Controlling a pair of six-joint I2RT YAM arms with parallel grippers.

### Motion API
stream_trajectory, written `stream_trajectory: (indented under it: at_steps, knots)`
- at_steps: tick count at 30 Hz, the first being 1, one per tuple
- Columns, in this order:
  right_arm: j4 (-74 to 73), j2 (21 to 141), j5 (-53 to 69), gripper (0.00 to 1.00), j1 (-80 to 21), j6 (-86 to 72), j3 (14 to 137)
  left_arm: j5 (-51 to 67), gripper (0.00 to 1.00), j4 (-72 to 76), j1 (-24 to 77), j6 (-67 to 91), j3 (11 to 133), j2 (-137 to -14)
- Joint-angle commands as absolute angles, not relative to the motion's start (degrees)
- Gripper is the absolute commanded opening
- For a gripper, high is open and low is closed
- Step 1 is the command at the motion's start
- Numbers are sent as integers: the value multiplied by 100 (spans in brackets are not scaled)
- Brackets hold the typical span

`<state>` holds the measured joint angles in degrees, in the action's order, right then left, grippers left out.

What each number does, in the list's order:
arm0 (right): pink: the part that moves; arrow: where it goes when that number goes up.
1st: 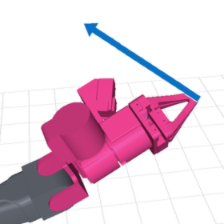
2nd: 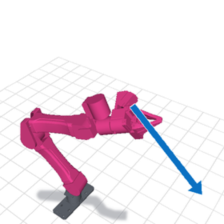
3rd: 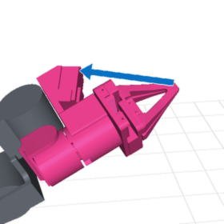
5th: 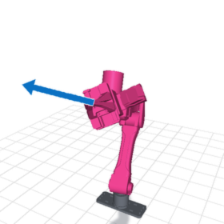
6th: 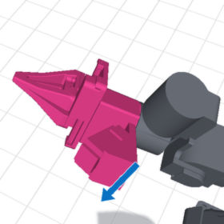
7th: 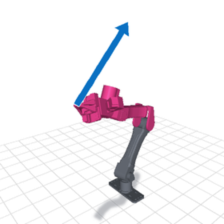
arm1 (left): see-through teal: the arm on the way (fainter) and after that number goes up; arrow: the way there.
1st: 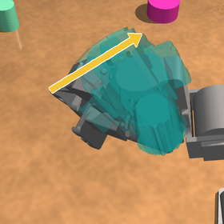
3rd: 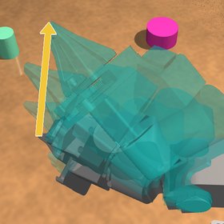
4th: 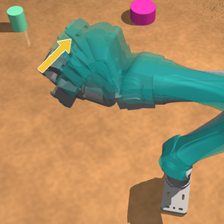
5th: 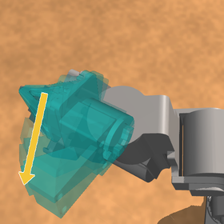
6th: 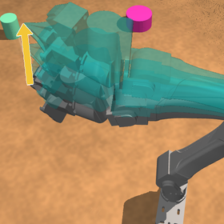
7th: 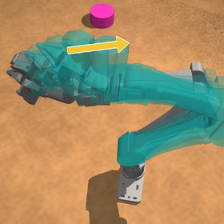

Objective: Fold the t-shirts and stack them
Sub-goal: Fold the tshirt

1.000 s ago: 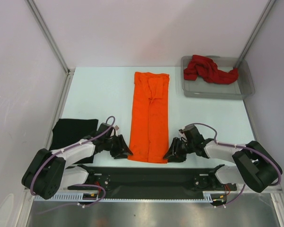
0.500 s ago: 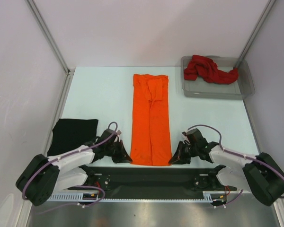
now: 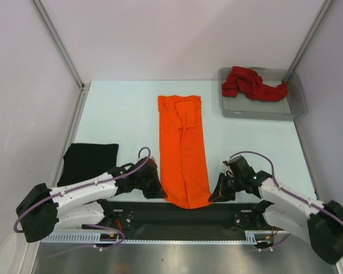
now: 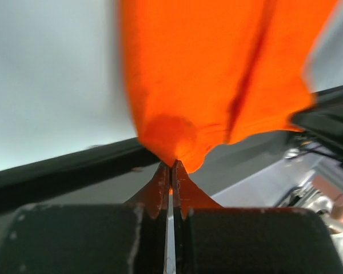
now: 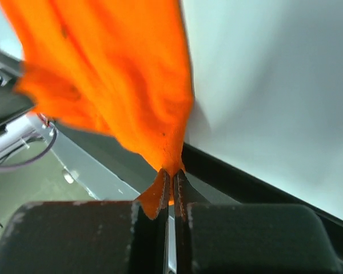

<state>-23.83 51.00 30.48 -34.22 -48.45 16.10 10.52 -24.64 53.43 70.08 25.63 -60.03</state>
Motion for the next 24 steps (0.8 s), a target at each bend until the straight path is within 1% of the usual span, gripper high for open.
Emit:
stream_trajectory:
  at_steps: [1, 3, 4, 6, 7, 8, 9, 11, 13, 18, 24]
  knots:
    - [-2478, 6033, 3111, 0, -3096, -4229, 2676, 676, 0, -2767, 5073, 6936, 3548, -6257]
    - [-2574, 6493, 3234, 0, -2884, -3843, 3179, 799, 0, -2804, 4644, 6551, 3961, -6537]
    - [-2619, 6895, 3243, 0, -2726, -3710, 3686, 843, 0, -2804, 4467, 6400, 4086, -6617]
    - [-2785, 7442, 3304, 0, -2541, -3334, 4278, 1053, 0, -2795, 4045, 6084, 4332, -6898]
    - [-2838, 7705, 3331, 0, -2462, -3235, 4541, 1142, 0, -2778, 3617, 5760, 4594, -7213]
    - [-2882, 8274, 3366, 0, -2296, -3130, 5109, 1221, 1, -2760, 3412, 5609, 4736, -7364]
    - [-2944, 8523, 3366, 0, -2233, -2998, 5359, 1378, 0, -2734, 3227, 5460, 4885, -7531]
    - [-2997, 9303, 3436, 0, -2084, -2892, 6104, 1511, 0, -2716, 2805, 5038, 5395, -8145]
    - [-3137, 9806, 3506, 0, -2004, -2795, 6616, 1661, 0, -2890, 2481, 4634, 5981, -8846]
    - [-3427, 10914, 3542, 0, -1829, -2646, 7907, 1933, 0, -2970, 2066, 4149, 6854, -9834]
    - [-3691, 11557, 3700, 0, -1653, -2514, 8665, 2118, 0, -3015, 1855, 4069, 7522, -10484]
